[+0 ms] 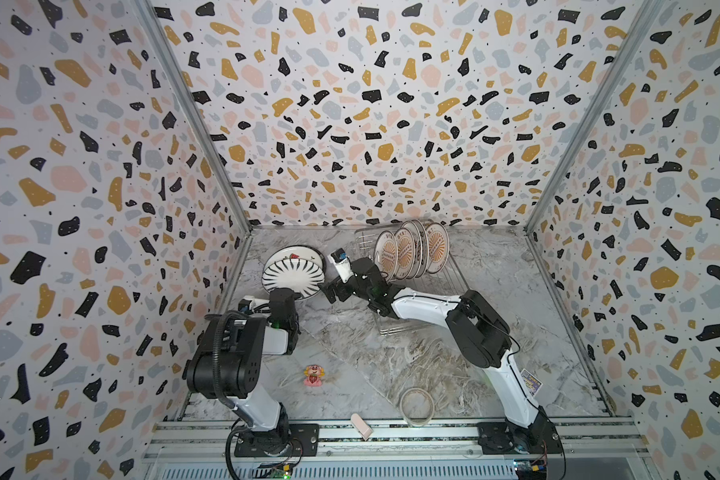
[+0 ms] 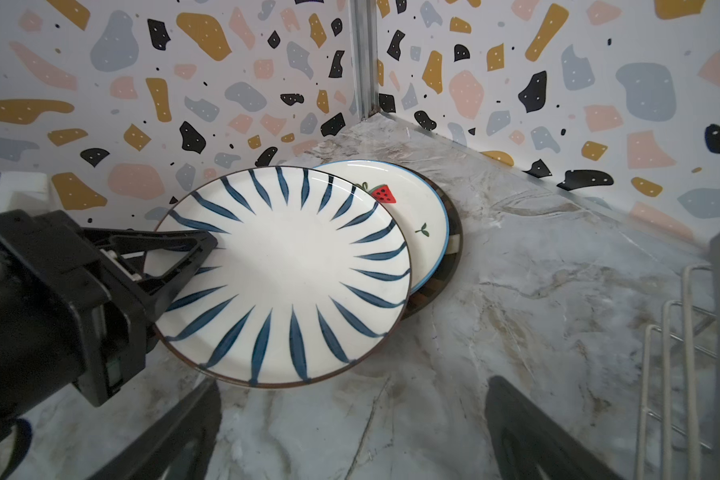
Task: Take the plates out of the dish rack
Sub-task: 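Lower the blue-striped plate onto the watermelon plate with the left gripper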
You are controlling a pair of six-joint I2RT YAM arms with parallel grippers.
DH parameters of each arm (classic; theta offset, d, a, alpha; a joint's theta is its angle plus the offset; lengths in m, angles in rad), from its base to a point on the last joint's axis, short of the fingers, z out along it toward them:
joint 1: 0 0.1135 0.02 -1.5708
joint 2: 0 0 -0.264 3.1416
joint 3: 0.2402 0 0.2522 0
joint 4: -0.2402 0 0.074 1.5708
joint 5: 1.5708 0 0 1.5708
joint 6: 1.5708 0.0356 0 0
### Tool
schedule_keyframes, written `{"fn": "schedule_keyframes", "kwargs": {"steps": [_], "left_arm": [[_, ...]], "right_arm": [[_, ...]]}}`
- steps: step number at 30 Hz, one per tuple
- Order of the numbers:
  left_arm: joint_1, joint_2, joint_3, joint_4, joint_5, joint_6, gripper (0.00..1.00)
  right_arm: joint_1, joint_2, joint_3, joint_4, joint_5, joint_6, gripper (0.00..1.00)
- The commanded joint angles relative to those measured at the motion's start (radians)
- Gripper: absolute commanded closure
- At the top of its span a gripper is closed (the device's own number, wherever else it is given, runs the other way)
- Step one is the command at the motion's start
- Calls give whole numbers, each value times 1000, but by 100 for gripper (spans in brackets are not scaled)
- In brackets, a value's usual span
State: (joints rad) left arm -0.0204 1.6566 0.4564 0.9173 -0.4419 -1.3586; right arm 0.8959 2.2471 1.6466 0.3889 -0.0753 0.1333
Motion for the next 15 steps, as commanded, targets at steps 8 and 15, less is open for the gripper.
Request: {"fn": "schedule_keyframes", "kwargs": {"steps": [8, 15], "left_arm": [[5, -5, 128, -26, -70, -36, 100], [5, 25, 203, -147, -67, -49, 100]], "right_arm": [[-3, -10, 38, -10, -10, 2, 0], [-3, 0, 48, -8, -30, 9, 0]]}}
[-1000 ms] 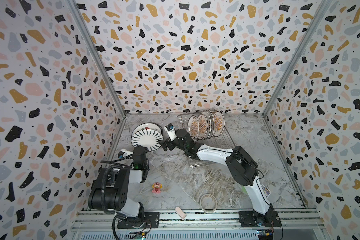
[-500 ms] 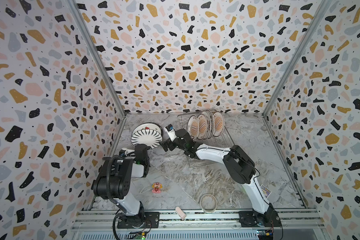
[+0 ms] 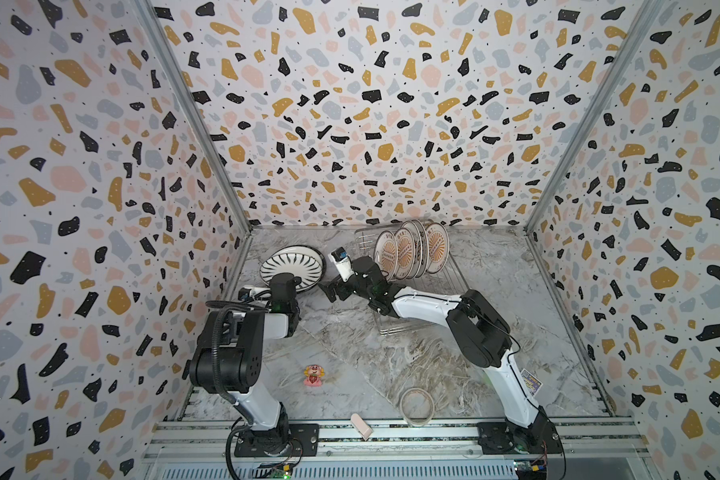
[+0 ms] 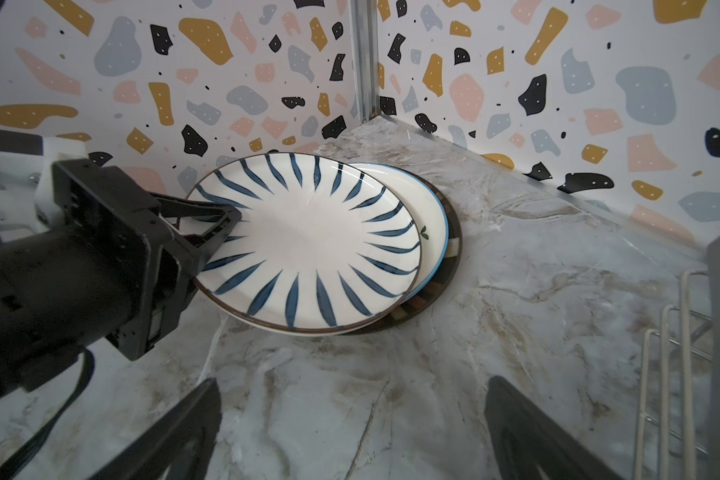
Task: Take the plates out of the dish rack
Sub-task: 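Lower the blue-striped plate onto the watermelon plate with the left gripper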
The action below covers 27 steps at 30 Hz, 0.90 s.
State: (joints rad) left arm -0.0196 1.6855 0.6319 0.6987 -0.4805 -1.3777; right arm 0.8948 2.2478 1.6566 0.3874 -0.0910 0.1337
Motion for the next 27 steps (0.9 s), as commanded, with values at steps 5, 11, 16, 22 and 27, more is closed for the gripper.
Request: {"fn": "schedule_keyframes", "kwargs": {"steps": [5, 11, 16, 22, 27], "left_arm": [[5, 43, 93, -15, -27, -40, 100], [4, 76, 127, -35, -15, -52, 100], [4, 105, 167, -85, -16, -34, 100], [5, 125, 164, -97, -49, -34, 92], [6, 136, 149, -88, -70, -44, 88]], "right_arm": [[-2, 18, 73, -28, -15, 4, 0], [-3, 44, 108, -38, -28, 6, 0], [-2, 77, 155, -60, -30, 3, 0], [-3, 101, 190, -77, -38, 3, 0], [-3, 108, 194, -78, -38, 6, 0]]}}
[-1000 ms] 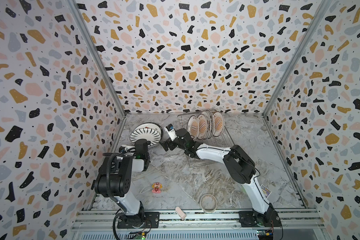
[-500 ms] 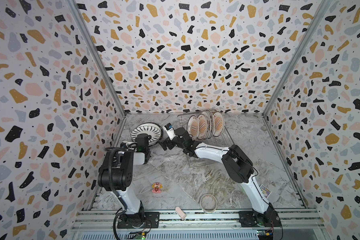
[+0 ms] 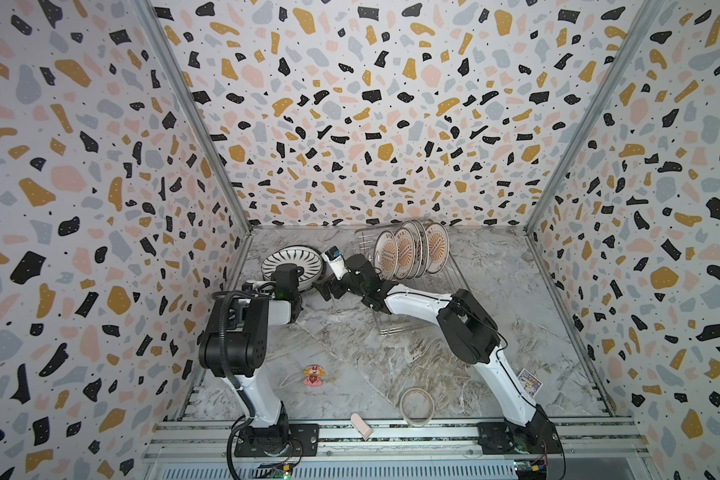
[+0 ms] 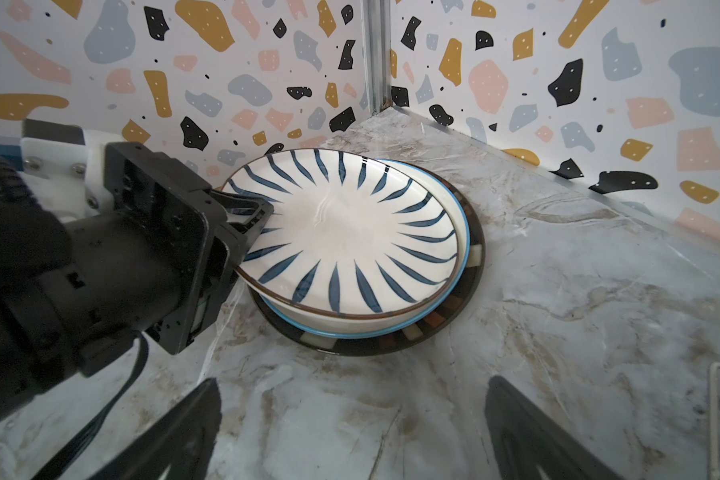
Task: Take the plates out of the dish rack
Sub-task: 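Lower the blue-striped plate onto the watermelon plate with the left gripper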
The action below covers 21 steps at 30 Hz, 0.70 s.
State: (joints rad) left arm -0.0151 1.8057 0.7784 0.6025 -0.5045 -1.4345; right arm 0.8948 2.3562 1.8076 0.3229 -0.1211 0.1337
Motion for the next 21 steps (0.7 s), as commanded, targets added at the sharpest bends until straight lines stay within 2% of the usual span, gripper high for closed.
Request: {"fn": "schedule_keyframes", "kwargs": {"steps": [1, 4, 11, 21], "left_arm": [[1, 21, 5, 8, -47, 14, 87], [1, 35, 4, 11, -46, 16, 78], [1, 58, -3, 27, -42, 8, 80], [1, 52, 7, 16, -70, 34, 76]], "right_arm": [[-3, 0, 44, -13, -9, 7, 0], [-2, 1, 42, -13, -12, 10, 0], [-3, 5, 44, -12, -15, 17, 0], [-2, 6, 44, -12, -13, 21, 0]]}}
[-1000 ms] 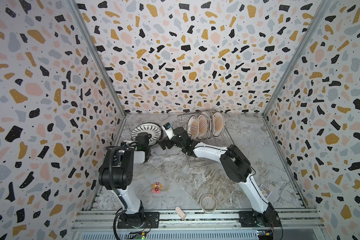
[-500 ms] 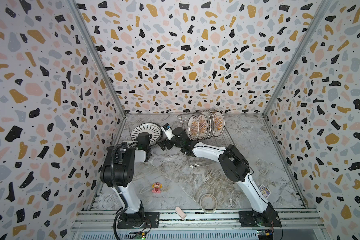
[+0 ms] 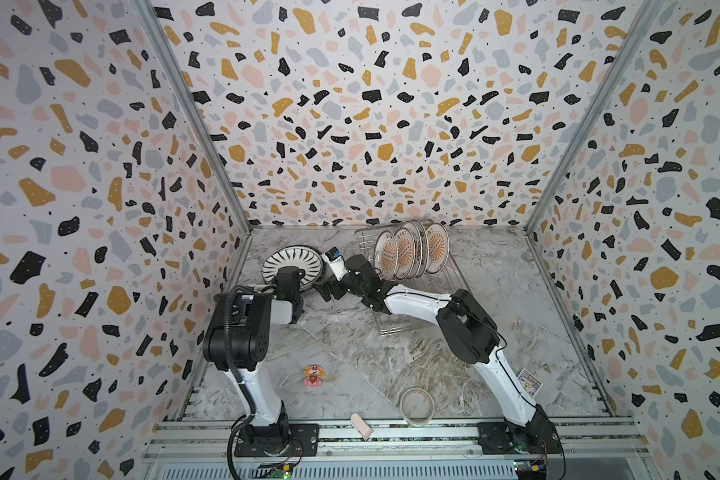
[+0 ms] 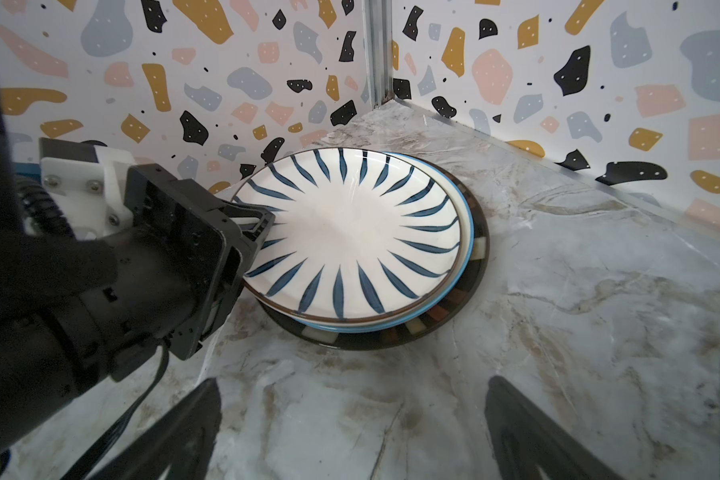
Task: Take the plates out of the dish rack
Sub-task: 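Lower the blue-striped plate onto the watermelon plate with the left gripper, then open the left gripper to release the blue-striped plate on the stack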
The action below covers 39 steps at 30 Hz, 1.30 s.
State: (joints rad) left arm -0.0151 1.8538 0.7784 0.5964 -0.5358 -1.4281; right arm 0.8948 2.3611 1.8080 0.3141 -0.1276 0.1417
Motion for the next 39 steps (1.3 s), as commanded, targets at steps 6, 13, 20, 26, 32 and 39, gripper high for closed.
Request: {"fn": "schedule_keyframes", "kwargs": {"steps": [6, 13, 20, 26, 32, 39], "left_arm": [[1, 2, 2, 32, -48, 34, 71], [0, 0, -1, 36, -48, 39, 69], [1, -19, -14, 29, -66, 33, 68], [1, -18, -17, 37, -64, 33, 63], [1, -34, -28, 42, -72, 35, 62], [4, -38, -22, 65, -50, 64, 57]], "right_arm": [[-3, 2, 46, -4, -7, 15, 0], [-3, 1, 41, -6, -6, 18, 0], [-1, -4, 36, -6, -6, 19, 0], [-1, -3, 36, -4, -6, 19, 0], [2, -5, 39, -6, -6, 19, 0], [7, -11, 37, -11, 6, 11, 0]]}}
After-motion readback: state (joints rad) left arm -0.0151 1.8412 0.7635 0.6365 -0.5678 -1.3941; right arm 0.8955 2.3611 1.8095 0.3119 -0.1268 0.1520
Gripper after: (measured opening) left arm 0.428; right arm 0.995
